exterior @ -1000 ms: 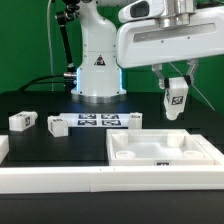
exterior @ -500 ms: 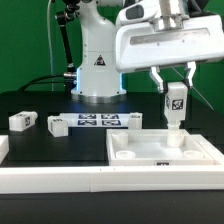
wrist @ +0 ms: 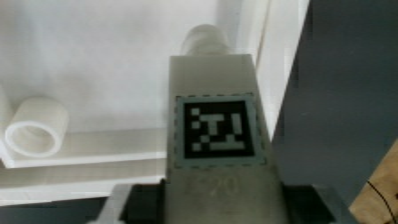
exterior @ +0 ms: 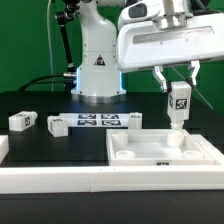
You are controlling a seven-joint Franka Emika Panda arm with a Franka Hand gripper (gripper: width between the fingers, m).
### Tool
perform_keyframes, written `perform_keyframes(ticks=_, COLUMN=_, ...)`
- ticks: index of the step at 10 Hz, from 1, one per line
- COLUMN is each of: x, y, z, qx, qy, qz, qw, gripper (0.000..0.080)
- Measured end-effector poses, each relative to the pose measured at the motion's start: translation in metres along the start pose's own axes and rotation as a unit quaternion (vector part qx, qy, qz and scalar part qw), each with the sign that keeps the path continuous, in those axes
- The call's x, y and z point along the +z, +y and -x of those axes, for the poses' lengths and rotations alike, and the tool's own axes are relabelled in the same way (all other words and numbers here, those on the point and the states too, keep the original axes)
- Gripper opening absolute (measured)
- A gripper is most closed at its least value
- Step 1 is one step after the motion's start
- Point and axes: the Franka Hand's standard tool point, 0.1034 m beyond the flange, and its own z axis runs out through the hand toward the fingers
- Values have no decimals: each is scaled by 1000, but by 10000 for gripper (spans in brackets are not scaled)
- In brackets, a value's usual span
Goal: Assemble square table
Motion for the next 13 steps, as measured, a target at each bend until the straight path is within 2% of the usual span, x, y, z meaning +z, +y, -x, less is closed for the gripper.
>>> perform_keyframes(ticks=1, x=5, y=-2, z=-6, qx=-7, qy=7, qz=-2, qw=1000, gripper=290)
perform_keyframes(ticks=3, x=5, y=-6, z=-30, qx=-20, qy=21, qz=-6, qw=1000, gripper=290)
perform_keyframes(ticks=4, x=6, y=-6, z=-37, qx=-25, qy=26, qz=-7, qw=999, gripper=290)
perform_keyframes(ticks=8, x=9, y=-6, z=-33, qx=-27, qy=25, qz=-6, qw=999, gripper=290)
perform_keyframes(ticks=9, x=14, y=-9, z=-31, qx=-42, qy=36, qz=-6, qw=998, gripper=290)
perform_keyframes(ticks=11, x=15, y=-3, z=-46, qx=-85, qy=37, qz=-3, qw=996, gripper=290)
perform_keyframes(ticks=12, x=16, y=-5, z=-52, qx=-86, qy=35, qz=-5, qw=996, gripper=290)
perform_keyframes(ticks=13, x=17, y=-5, z=-49, qx=-86, qy=33, qz=-5, qw=996, gripper=290)
